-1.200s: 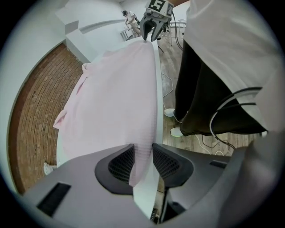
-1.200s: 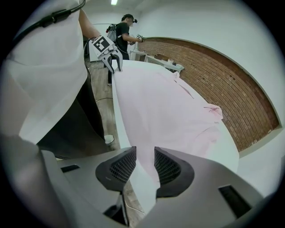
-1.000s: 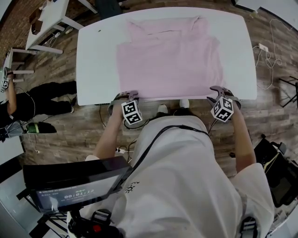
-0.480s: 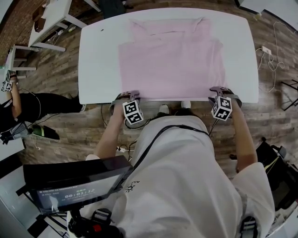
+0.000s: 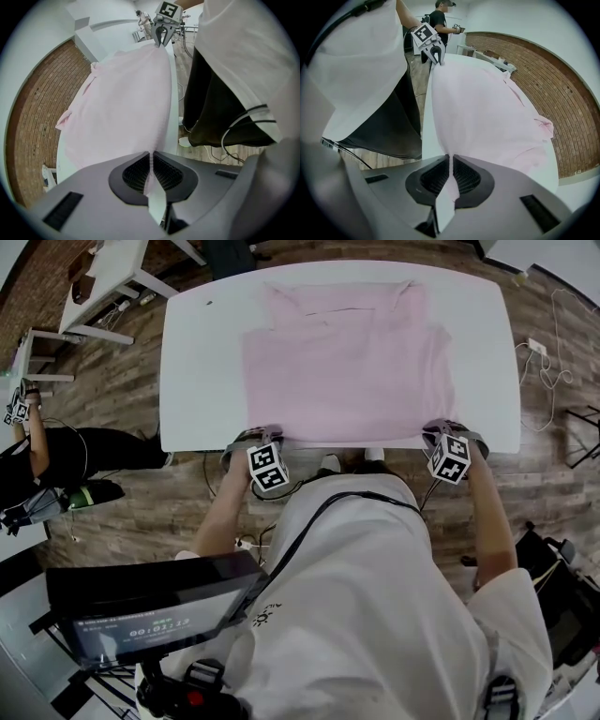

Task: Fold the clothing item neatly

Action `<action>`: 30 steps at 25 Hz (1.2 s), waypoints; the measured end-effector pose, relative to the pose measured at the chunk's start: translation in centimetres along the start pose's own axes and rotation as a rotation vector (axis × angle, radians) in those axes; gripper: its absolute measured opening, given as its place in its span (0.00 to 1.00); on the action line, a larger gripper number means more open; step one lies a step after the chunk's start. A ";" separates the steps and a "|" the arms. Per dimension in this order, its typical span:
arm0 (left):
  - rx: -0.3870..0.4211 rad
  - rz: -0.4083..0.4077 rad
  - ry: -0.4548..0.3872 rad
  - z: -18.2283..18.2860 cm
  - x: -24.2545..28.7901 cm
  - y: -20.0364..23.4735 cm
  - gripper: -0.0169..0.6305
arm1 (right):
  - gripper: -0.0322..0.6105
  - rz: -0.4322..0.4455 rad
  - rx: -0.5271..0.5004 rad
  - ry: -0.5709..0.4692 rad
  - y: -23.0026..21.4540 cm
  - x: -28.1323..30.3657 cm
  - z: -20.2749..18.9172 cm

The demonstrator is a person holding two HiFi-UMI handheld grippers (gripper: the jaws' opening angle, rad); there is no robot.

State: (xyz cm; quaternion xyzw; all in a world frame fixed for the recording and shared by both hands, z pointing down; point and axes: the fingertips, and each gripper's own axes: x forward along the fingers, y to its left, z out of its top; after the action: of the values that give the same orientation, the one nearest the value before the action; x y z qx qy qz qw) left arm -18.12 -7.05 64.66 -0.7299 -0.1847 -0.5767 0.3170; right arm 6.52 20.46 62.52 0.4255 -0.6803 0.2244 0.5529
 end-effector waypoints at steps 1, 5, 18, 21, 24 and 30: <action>-0.005 0.000 -0.007 0.0 -0.2 0.0 0.07 | 0.09 -0.005 0.012 -0.006 0.0 -0.3 0.2; -0.023 0.009 -0.040 -0.3 -1.6 0.4 0.06 | 0.09 -0.033 0.062 -0.031 -0.2 -2.2 1.3; -0.018 0.071 -0.119 -0.4 -5.8 -1.5 0.06 | 0.09 -0.039 0.093 -0.041 3.7 -5.2 1.5; -0.020 0.070 -0.135 -0.1 -6.6 -2.5 0.06 | 0.09 -0.031 0.079 -0.035 5.0 -5.9 1.2; -0.021 0.068 -0.153 0.2 -7.6 -3.4 0.06 | 0.09 -0.036 0.082 -0.039 6.1 -7.1 1.0; -0.011 0.064 -0.205 0.8 -10.9 -5.5 0.06 | 0.09 -0.056 0.120 -0.050 8.1 -9.8 0.6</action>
State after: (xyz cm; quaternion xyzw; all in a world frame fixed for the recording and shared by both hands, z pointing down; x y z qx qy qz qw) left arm -23.95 -1.48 55.48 -0.7924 -0.1897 -0.4896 0.3105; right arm -0.24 27.59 54.40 0.4825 -0.6671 0.2385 0.5150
